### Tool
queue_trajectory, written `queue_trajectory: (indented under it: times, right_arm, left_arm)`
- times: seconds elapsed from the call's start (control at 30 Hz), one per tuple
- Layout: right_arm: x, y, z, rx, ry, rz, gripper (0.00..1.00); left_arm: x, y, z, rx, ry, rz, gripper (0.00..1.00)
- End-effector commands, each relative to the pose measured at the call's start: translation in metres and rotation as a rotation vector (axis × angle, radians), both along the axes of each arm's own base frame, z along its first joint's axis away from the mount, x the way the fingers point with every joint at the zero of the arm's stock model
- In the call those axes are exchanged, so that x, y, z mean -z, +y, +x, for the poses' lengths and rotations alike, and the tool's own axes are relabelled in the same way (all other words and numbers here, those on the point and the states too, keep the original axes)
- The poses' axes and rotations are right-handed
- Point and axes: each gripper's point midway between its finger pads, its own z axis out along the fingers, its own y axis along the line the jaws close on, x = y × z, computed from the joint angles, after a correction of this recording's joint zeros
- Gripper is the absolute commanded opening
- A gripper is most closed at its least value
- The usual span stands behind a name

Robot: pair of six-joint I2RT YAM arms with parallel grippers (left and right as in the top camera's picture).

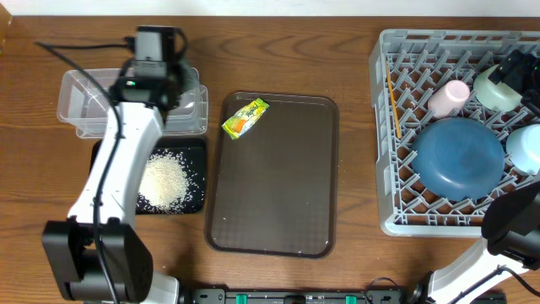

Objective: Sort waste into correct bins and load items into the dishwasher rack
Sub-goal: 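Carry the tissue left to the clear plastic bin and release, then return the left gripper to the brown tray and grasp the yellow wrapper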

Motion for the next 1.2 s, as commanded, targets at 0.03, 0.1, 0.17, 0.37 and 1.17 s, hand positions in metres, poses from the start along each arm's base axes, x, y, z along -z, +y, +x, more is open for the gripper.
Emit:
queue_trajectory:
  times: [0.03, 0.1, 0.17, 0.37, 1.17]
  right_arm:
    - [-0.002, -0.005, -0.003, 0.025, -0.006, 0.0, 0.99]
    - [-0.002, -0.005, -0.003, 0.025, -0.006, 0.0, 0.99]
    - [-0.002, -0.005, -0.003, 0.025, -0.007, 0.0, 0.99]
    - [-0.002, -0.005, -0.003, 0.025, -0.006, 0.0, 0.99]
    - [-0.002, -0.005, -0.003, 0.025, -0.007, -0.001, 0.99]
  left_arm:
    - [0.013, 0.039, 0.004, -0.149, 0.008, -0.038, 0.45]
    - [0.019, 0.048, 0.004, -0.169, 0.018, -0.038, 0.66]
    - [0.021, 0.053, 0.004, -0.179, 0.022, -0.038, 0.73]
    - [0.015, 0.028, 0.005, -0.076, 0.013, -0.123, 0.8]
    - [0.09, -0.18, -0.035, 0.918, 0.223, 0.309, 0.8]
